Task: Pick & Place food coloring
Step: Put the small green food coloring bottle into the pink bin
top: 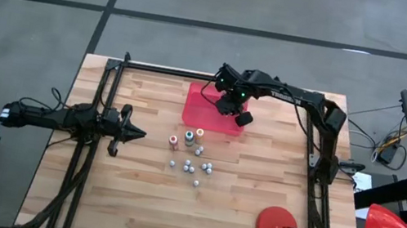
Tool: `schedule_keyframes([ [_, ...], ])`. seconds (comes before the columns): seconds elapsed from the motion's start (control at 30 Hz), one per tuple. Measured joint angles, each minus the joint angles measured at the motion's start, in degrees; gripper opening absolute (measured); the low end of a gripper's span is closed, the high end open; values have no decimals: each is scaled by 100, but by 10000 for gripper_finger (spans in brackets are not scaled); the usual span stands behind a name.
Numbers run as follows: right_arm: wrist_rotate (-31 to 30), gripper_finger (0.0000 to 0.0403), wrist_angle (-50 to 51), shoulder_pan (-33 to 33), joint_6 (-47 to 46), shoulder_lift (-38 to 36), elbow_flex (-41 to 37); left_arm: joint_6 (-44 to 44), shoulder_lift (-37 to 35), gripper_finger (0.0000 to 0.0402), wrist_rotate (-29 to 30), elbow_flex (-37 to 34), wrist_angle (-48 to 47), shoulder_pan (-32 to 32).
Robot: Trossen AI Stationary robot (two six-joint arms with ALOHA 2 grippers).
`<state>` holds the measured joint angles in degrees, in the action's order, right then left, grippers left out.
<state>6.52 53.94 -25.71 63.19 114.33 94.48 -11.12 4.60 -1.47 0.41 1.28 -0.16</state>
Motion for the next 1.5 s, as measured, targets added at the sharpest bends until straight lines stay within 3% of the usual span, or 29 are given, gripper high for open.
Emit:
schedule_keyframes([
  [0.4, -2, 58, -84, 99, -643, 554, 609, 0, 0, 0, 2, 2, 0, 0],
  [0.77, 15, 58, 278, 174, -602, 953, 1238, 0, 0, 0, -1, -1, 0, -1],
  [0.93, 270, 58, 303, 170, -588, 957, 1028, 1, 0, 0, 2, 1, 0, 2],
  [1.5, 297, 58, 228, 135, -599, 965, 727, 0, 0, 0, 1, -1, 0, 1],
])
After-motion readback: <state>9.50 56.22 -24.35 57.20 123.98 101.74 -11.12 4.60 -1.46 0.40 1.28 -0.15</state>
